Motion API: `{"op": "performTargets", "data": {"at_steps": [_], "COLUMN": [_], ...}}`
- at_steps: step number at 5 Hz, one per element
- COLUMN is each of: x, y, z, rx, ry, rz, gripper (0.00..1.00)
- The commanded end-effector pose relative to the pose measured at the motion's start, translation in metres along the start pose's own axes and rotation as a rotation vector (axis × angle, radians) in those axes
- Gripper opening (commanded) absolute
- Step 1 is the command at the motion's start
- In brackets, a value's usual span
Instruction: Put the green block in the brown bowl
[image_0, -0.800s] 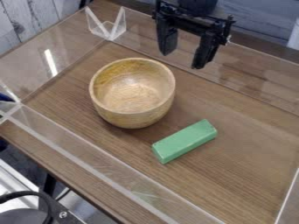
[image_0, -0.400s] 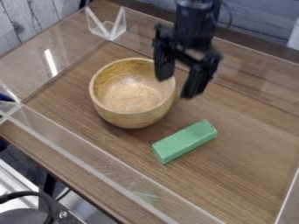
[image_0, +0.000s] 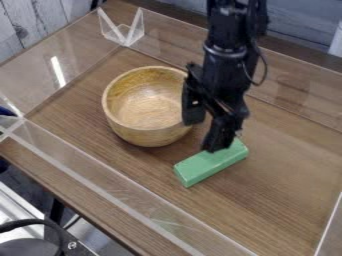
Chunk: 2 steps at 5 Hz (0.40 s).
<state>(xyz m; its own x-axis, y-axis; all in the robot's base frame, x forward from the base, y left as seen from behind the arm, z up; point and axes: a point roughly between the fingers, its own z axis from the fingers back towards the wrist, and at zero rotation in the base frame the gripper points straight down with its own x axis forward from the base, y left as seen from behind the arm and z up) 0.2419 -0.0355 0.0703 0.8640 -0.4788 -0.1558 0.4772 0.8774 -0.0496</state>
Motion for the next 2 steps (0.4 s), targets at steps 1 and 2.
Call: {"op": "performTargets", "data": {"at_steps": [1,2], "x": [0.007,0.0087], "y": [-0.0013,-0.0032], "z": [0.0017,-0.0069], "rx": [0.022,0.018], "ry": [-0.039,-0.037], "rz": [-0.032,-0.045], "gripper": [1.0,1.0]}}
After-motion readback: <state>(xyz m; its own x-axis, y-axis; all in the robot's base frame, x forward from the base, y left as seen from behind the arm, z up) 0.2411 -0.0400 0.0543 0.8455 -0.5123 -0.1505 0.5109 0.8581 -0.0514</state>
